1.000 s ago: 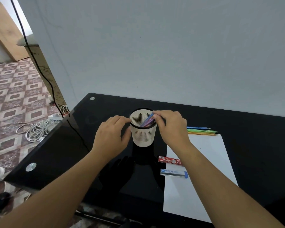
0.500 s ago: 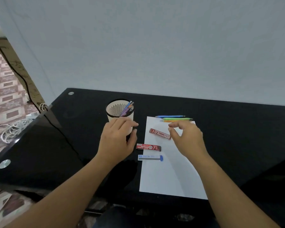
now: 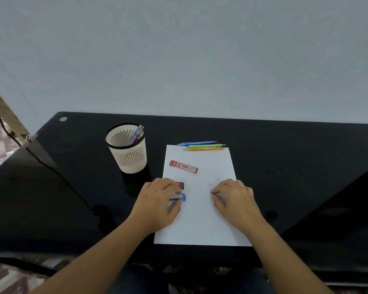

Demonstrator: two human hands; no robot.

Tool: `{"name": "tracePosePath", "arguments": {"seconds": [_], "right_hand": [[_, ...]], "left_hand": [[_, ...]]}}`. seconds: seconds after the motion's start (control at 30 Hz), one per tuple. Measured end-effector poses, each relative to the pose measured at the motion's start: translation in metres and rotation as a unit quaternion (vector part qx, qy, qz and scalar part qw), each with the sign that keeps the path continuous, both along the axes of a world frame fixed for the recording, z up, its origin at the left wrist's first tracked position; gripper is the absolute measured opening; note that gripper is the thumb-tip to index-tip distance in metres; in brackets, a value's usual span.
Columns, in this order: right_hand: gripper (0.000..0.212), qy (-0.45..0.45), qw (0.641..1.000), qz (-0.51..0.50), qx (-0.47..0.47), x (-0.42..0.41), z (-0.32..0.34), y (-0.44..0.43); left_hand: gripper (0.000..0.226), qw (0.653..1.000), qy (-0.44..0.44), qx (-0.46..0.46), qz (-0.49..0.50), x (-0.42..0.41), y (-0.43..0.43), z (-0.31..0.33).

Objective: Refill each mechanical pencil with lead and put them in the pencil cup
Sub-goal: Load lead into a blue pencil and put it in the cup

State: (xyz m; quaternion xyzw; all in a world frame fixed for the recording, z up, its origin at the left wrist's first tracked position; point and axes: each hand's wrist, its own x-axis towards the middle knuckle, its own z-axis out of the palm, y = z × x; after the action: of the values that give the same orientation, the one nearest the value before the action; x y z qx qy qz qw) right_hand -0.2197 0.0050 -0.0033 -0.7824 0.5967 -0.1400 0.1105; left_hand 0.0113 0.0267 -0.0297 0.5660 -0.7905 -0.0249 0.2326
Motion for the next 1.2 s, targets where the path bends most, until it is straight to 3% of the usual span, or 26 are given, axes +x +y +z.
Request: {"name": "tracePosePath", "arguments": {"seconds": [0.33, 0.67, 0.9, 1.2], "right_hand": [[0.019, 0.001, 0.999, -0.005, -0.031, -0.007, 0.007, -0.054], [0.03, 0.022, 0.998, -0.021, -0.057, -0.004, 0.003, -0.132], [0.026, 0.03, 0.996, -0.001, -0.088, 0.0, 0.002, -0.186], [0.026, 0.023, 0.999, 0.041, -0.01, 0.007, -0.005, -0.214]], "left_hand": [[0.028, 0.998, 0.019, -0.029, 0.048, -0.006, -0.05, 0.017], [0.031, 0.997, 0.018, 0.028, 0.076, -0.017, -0.133, 0.014], [0.033, 0.989, -0.035, 0.075, 0.121, -0.013, -0.185, 0.017], [0.033, 0.988, -0.078, 0.099, 0.089, -0.012, -0.201, 0.017]]}}
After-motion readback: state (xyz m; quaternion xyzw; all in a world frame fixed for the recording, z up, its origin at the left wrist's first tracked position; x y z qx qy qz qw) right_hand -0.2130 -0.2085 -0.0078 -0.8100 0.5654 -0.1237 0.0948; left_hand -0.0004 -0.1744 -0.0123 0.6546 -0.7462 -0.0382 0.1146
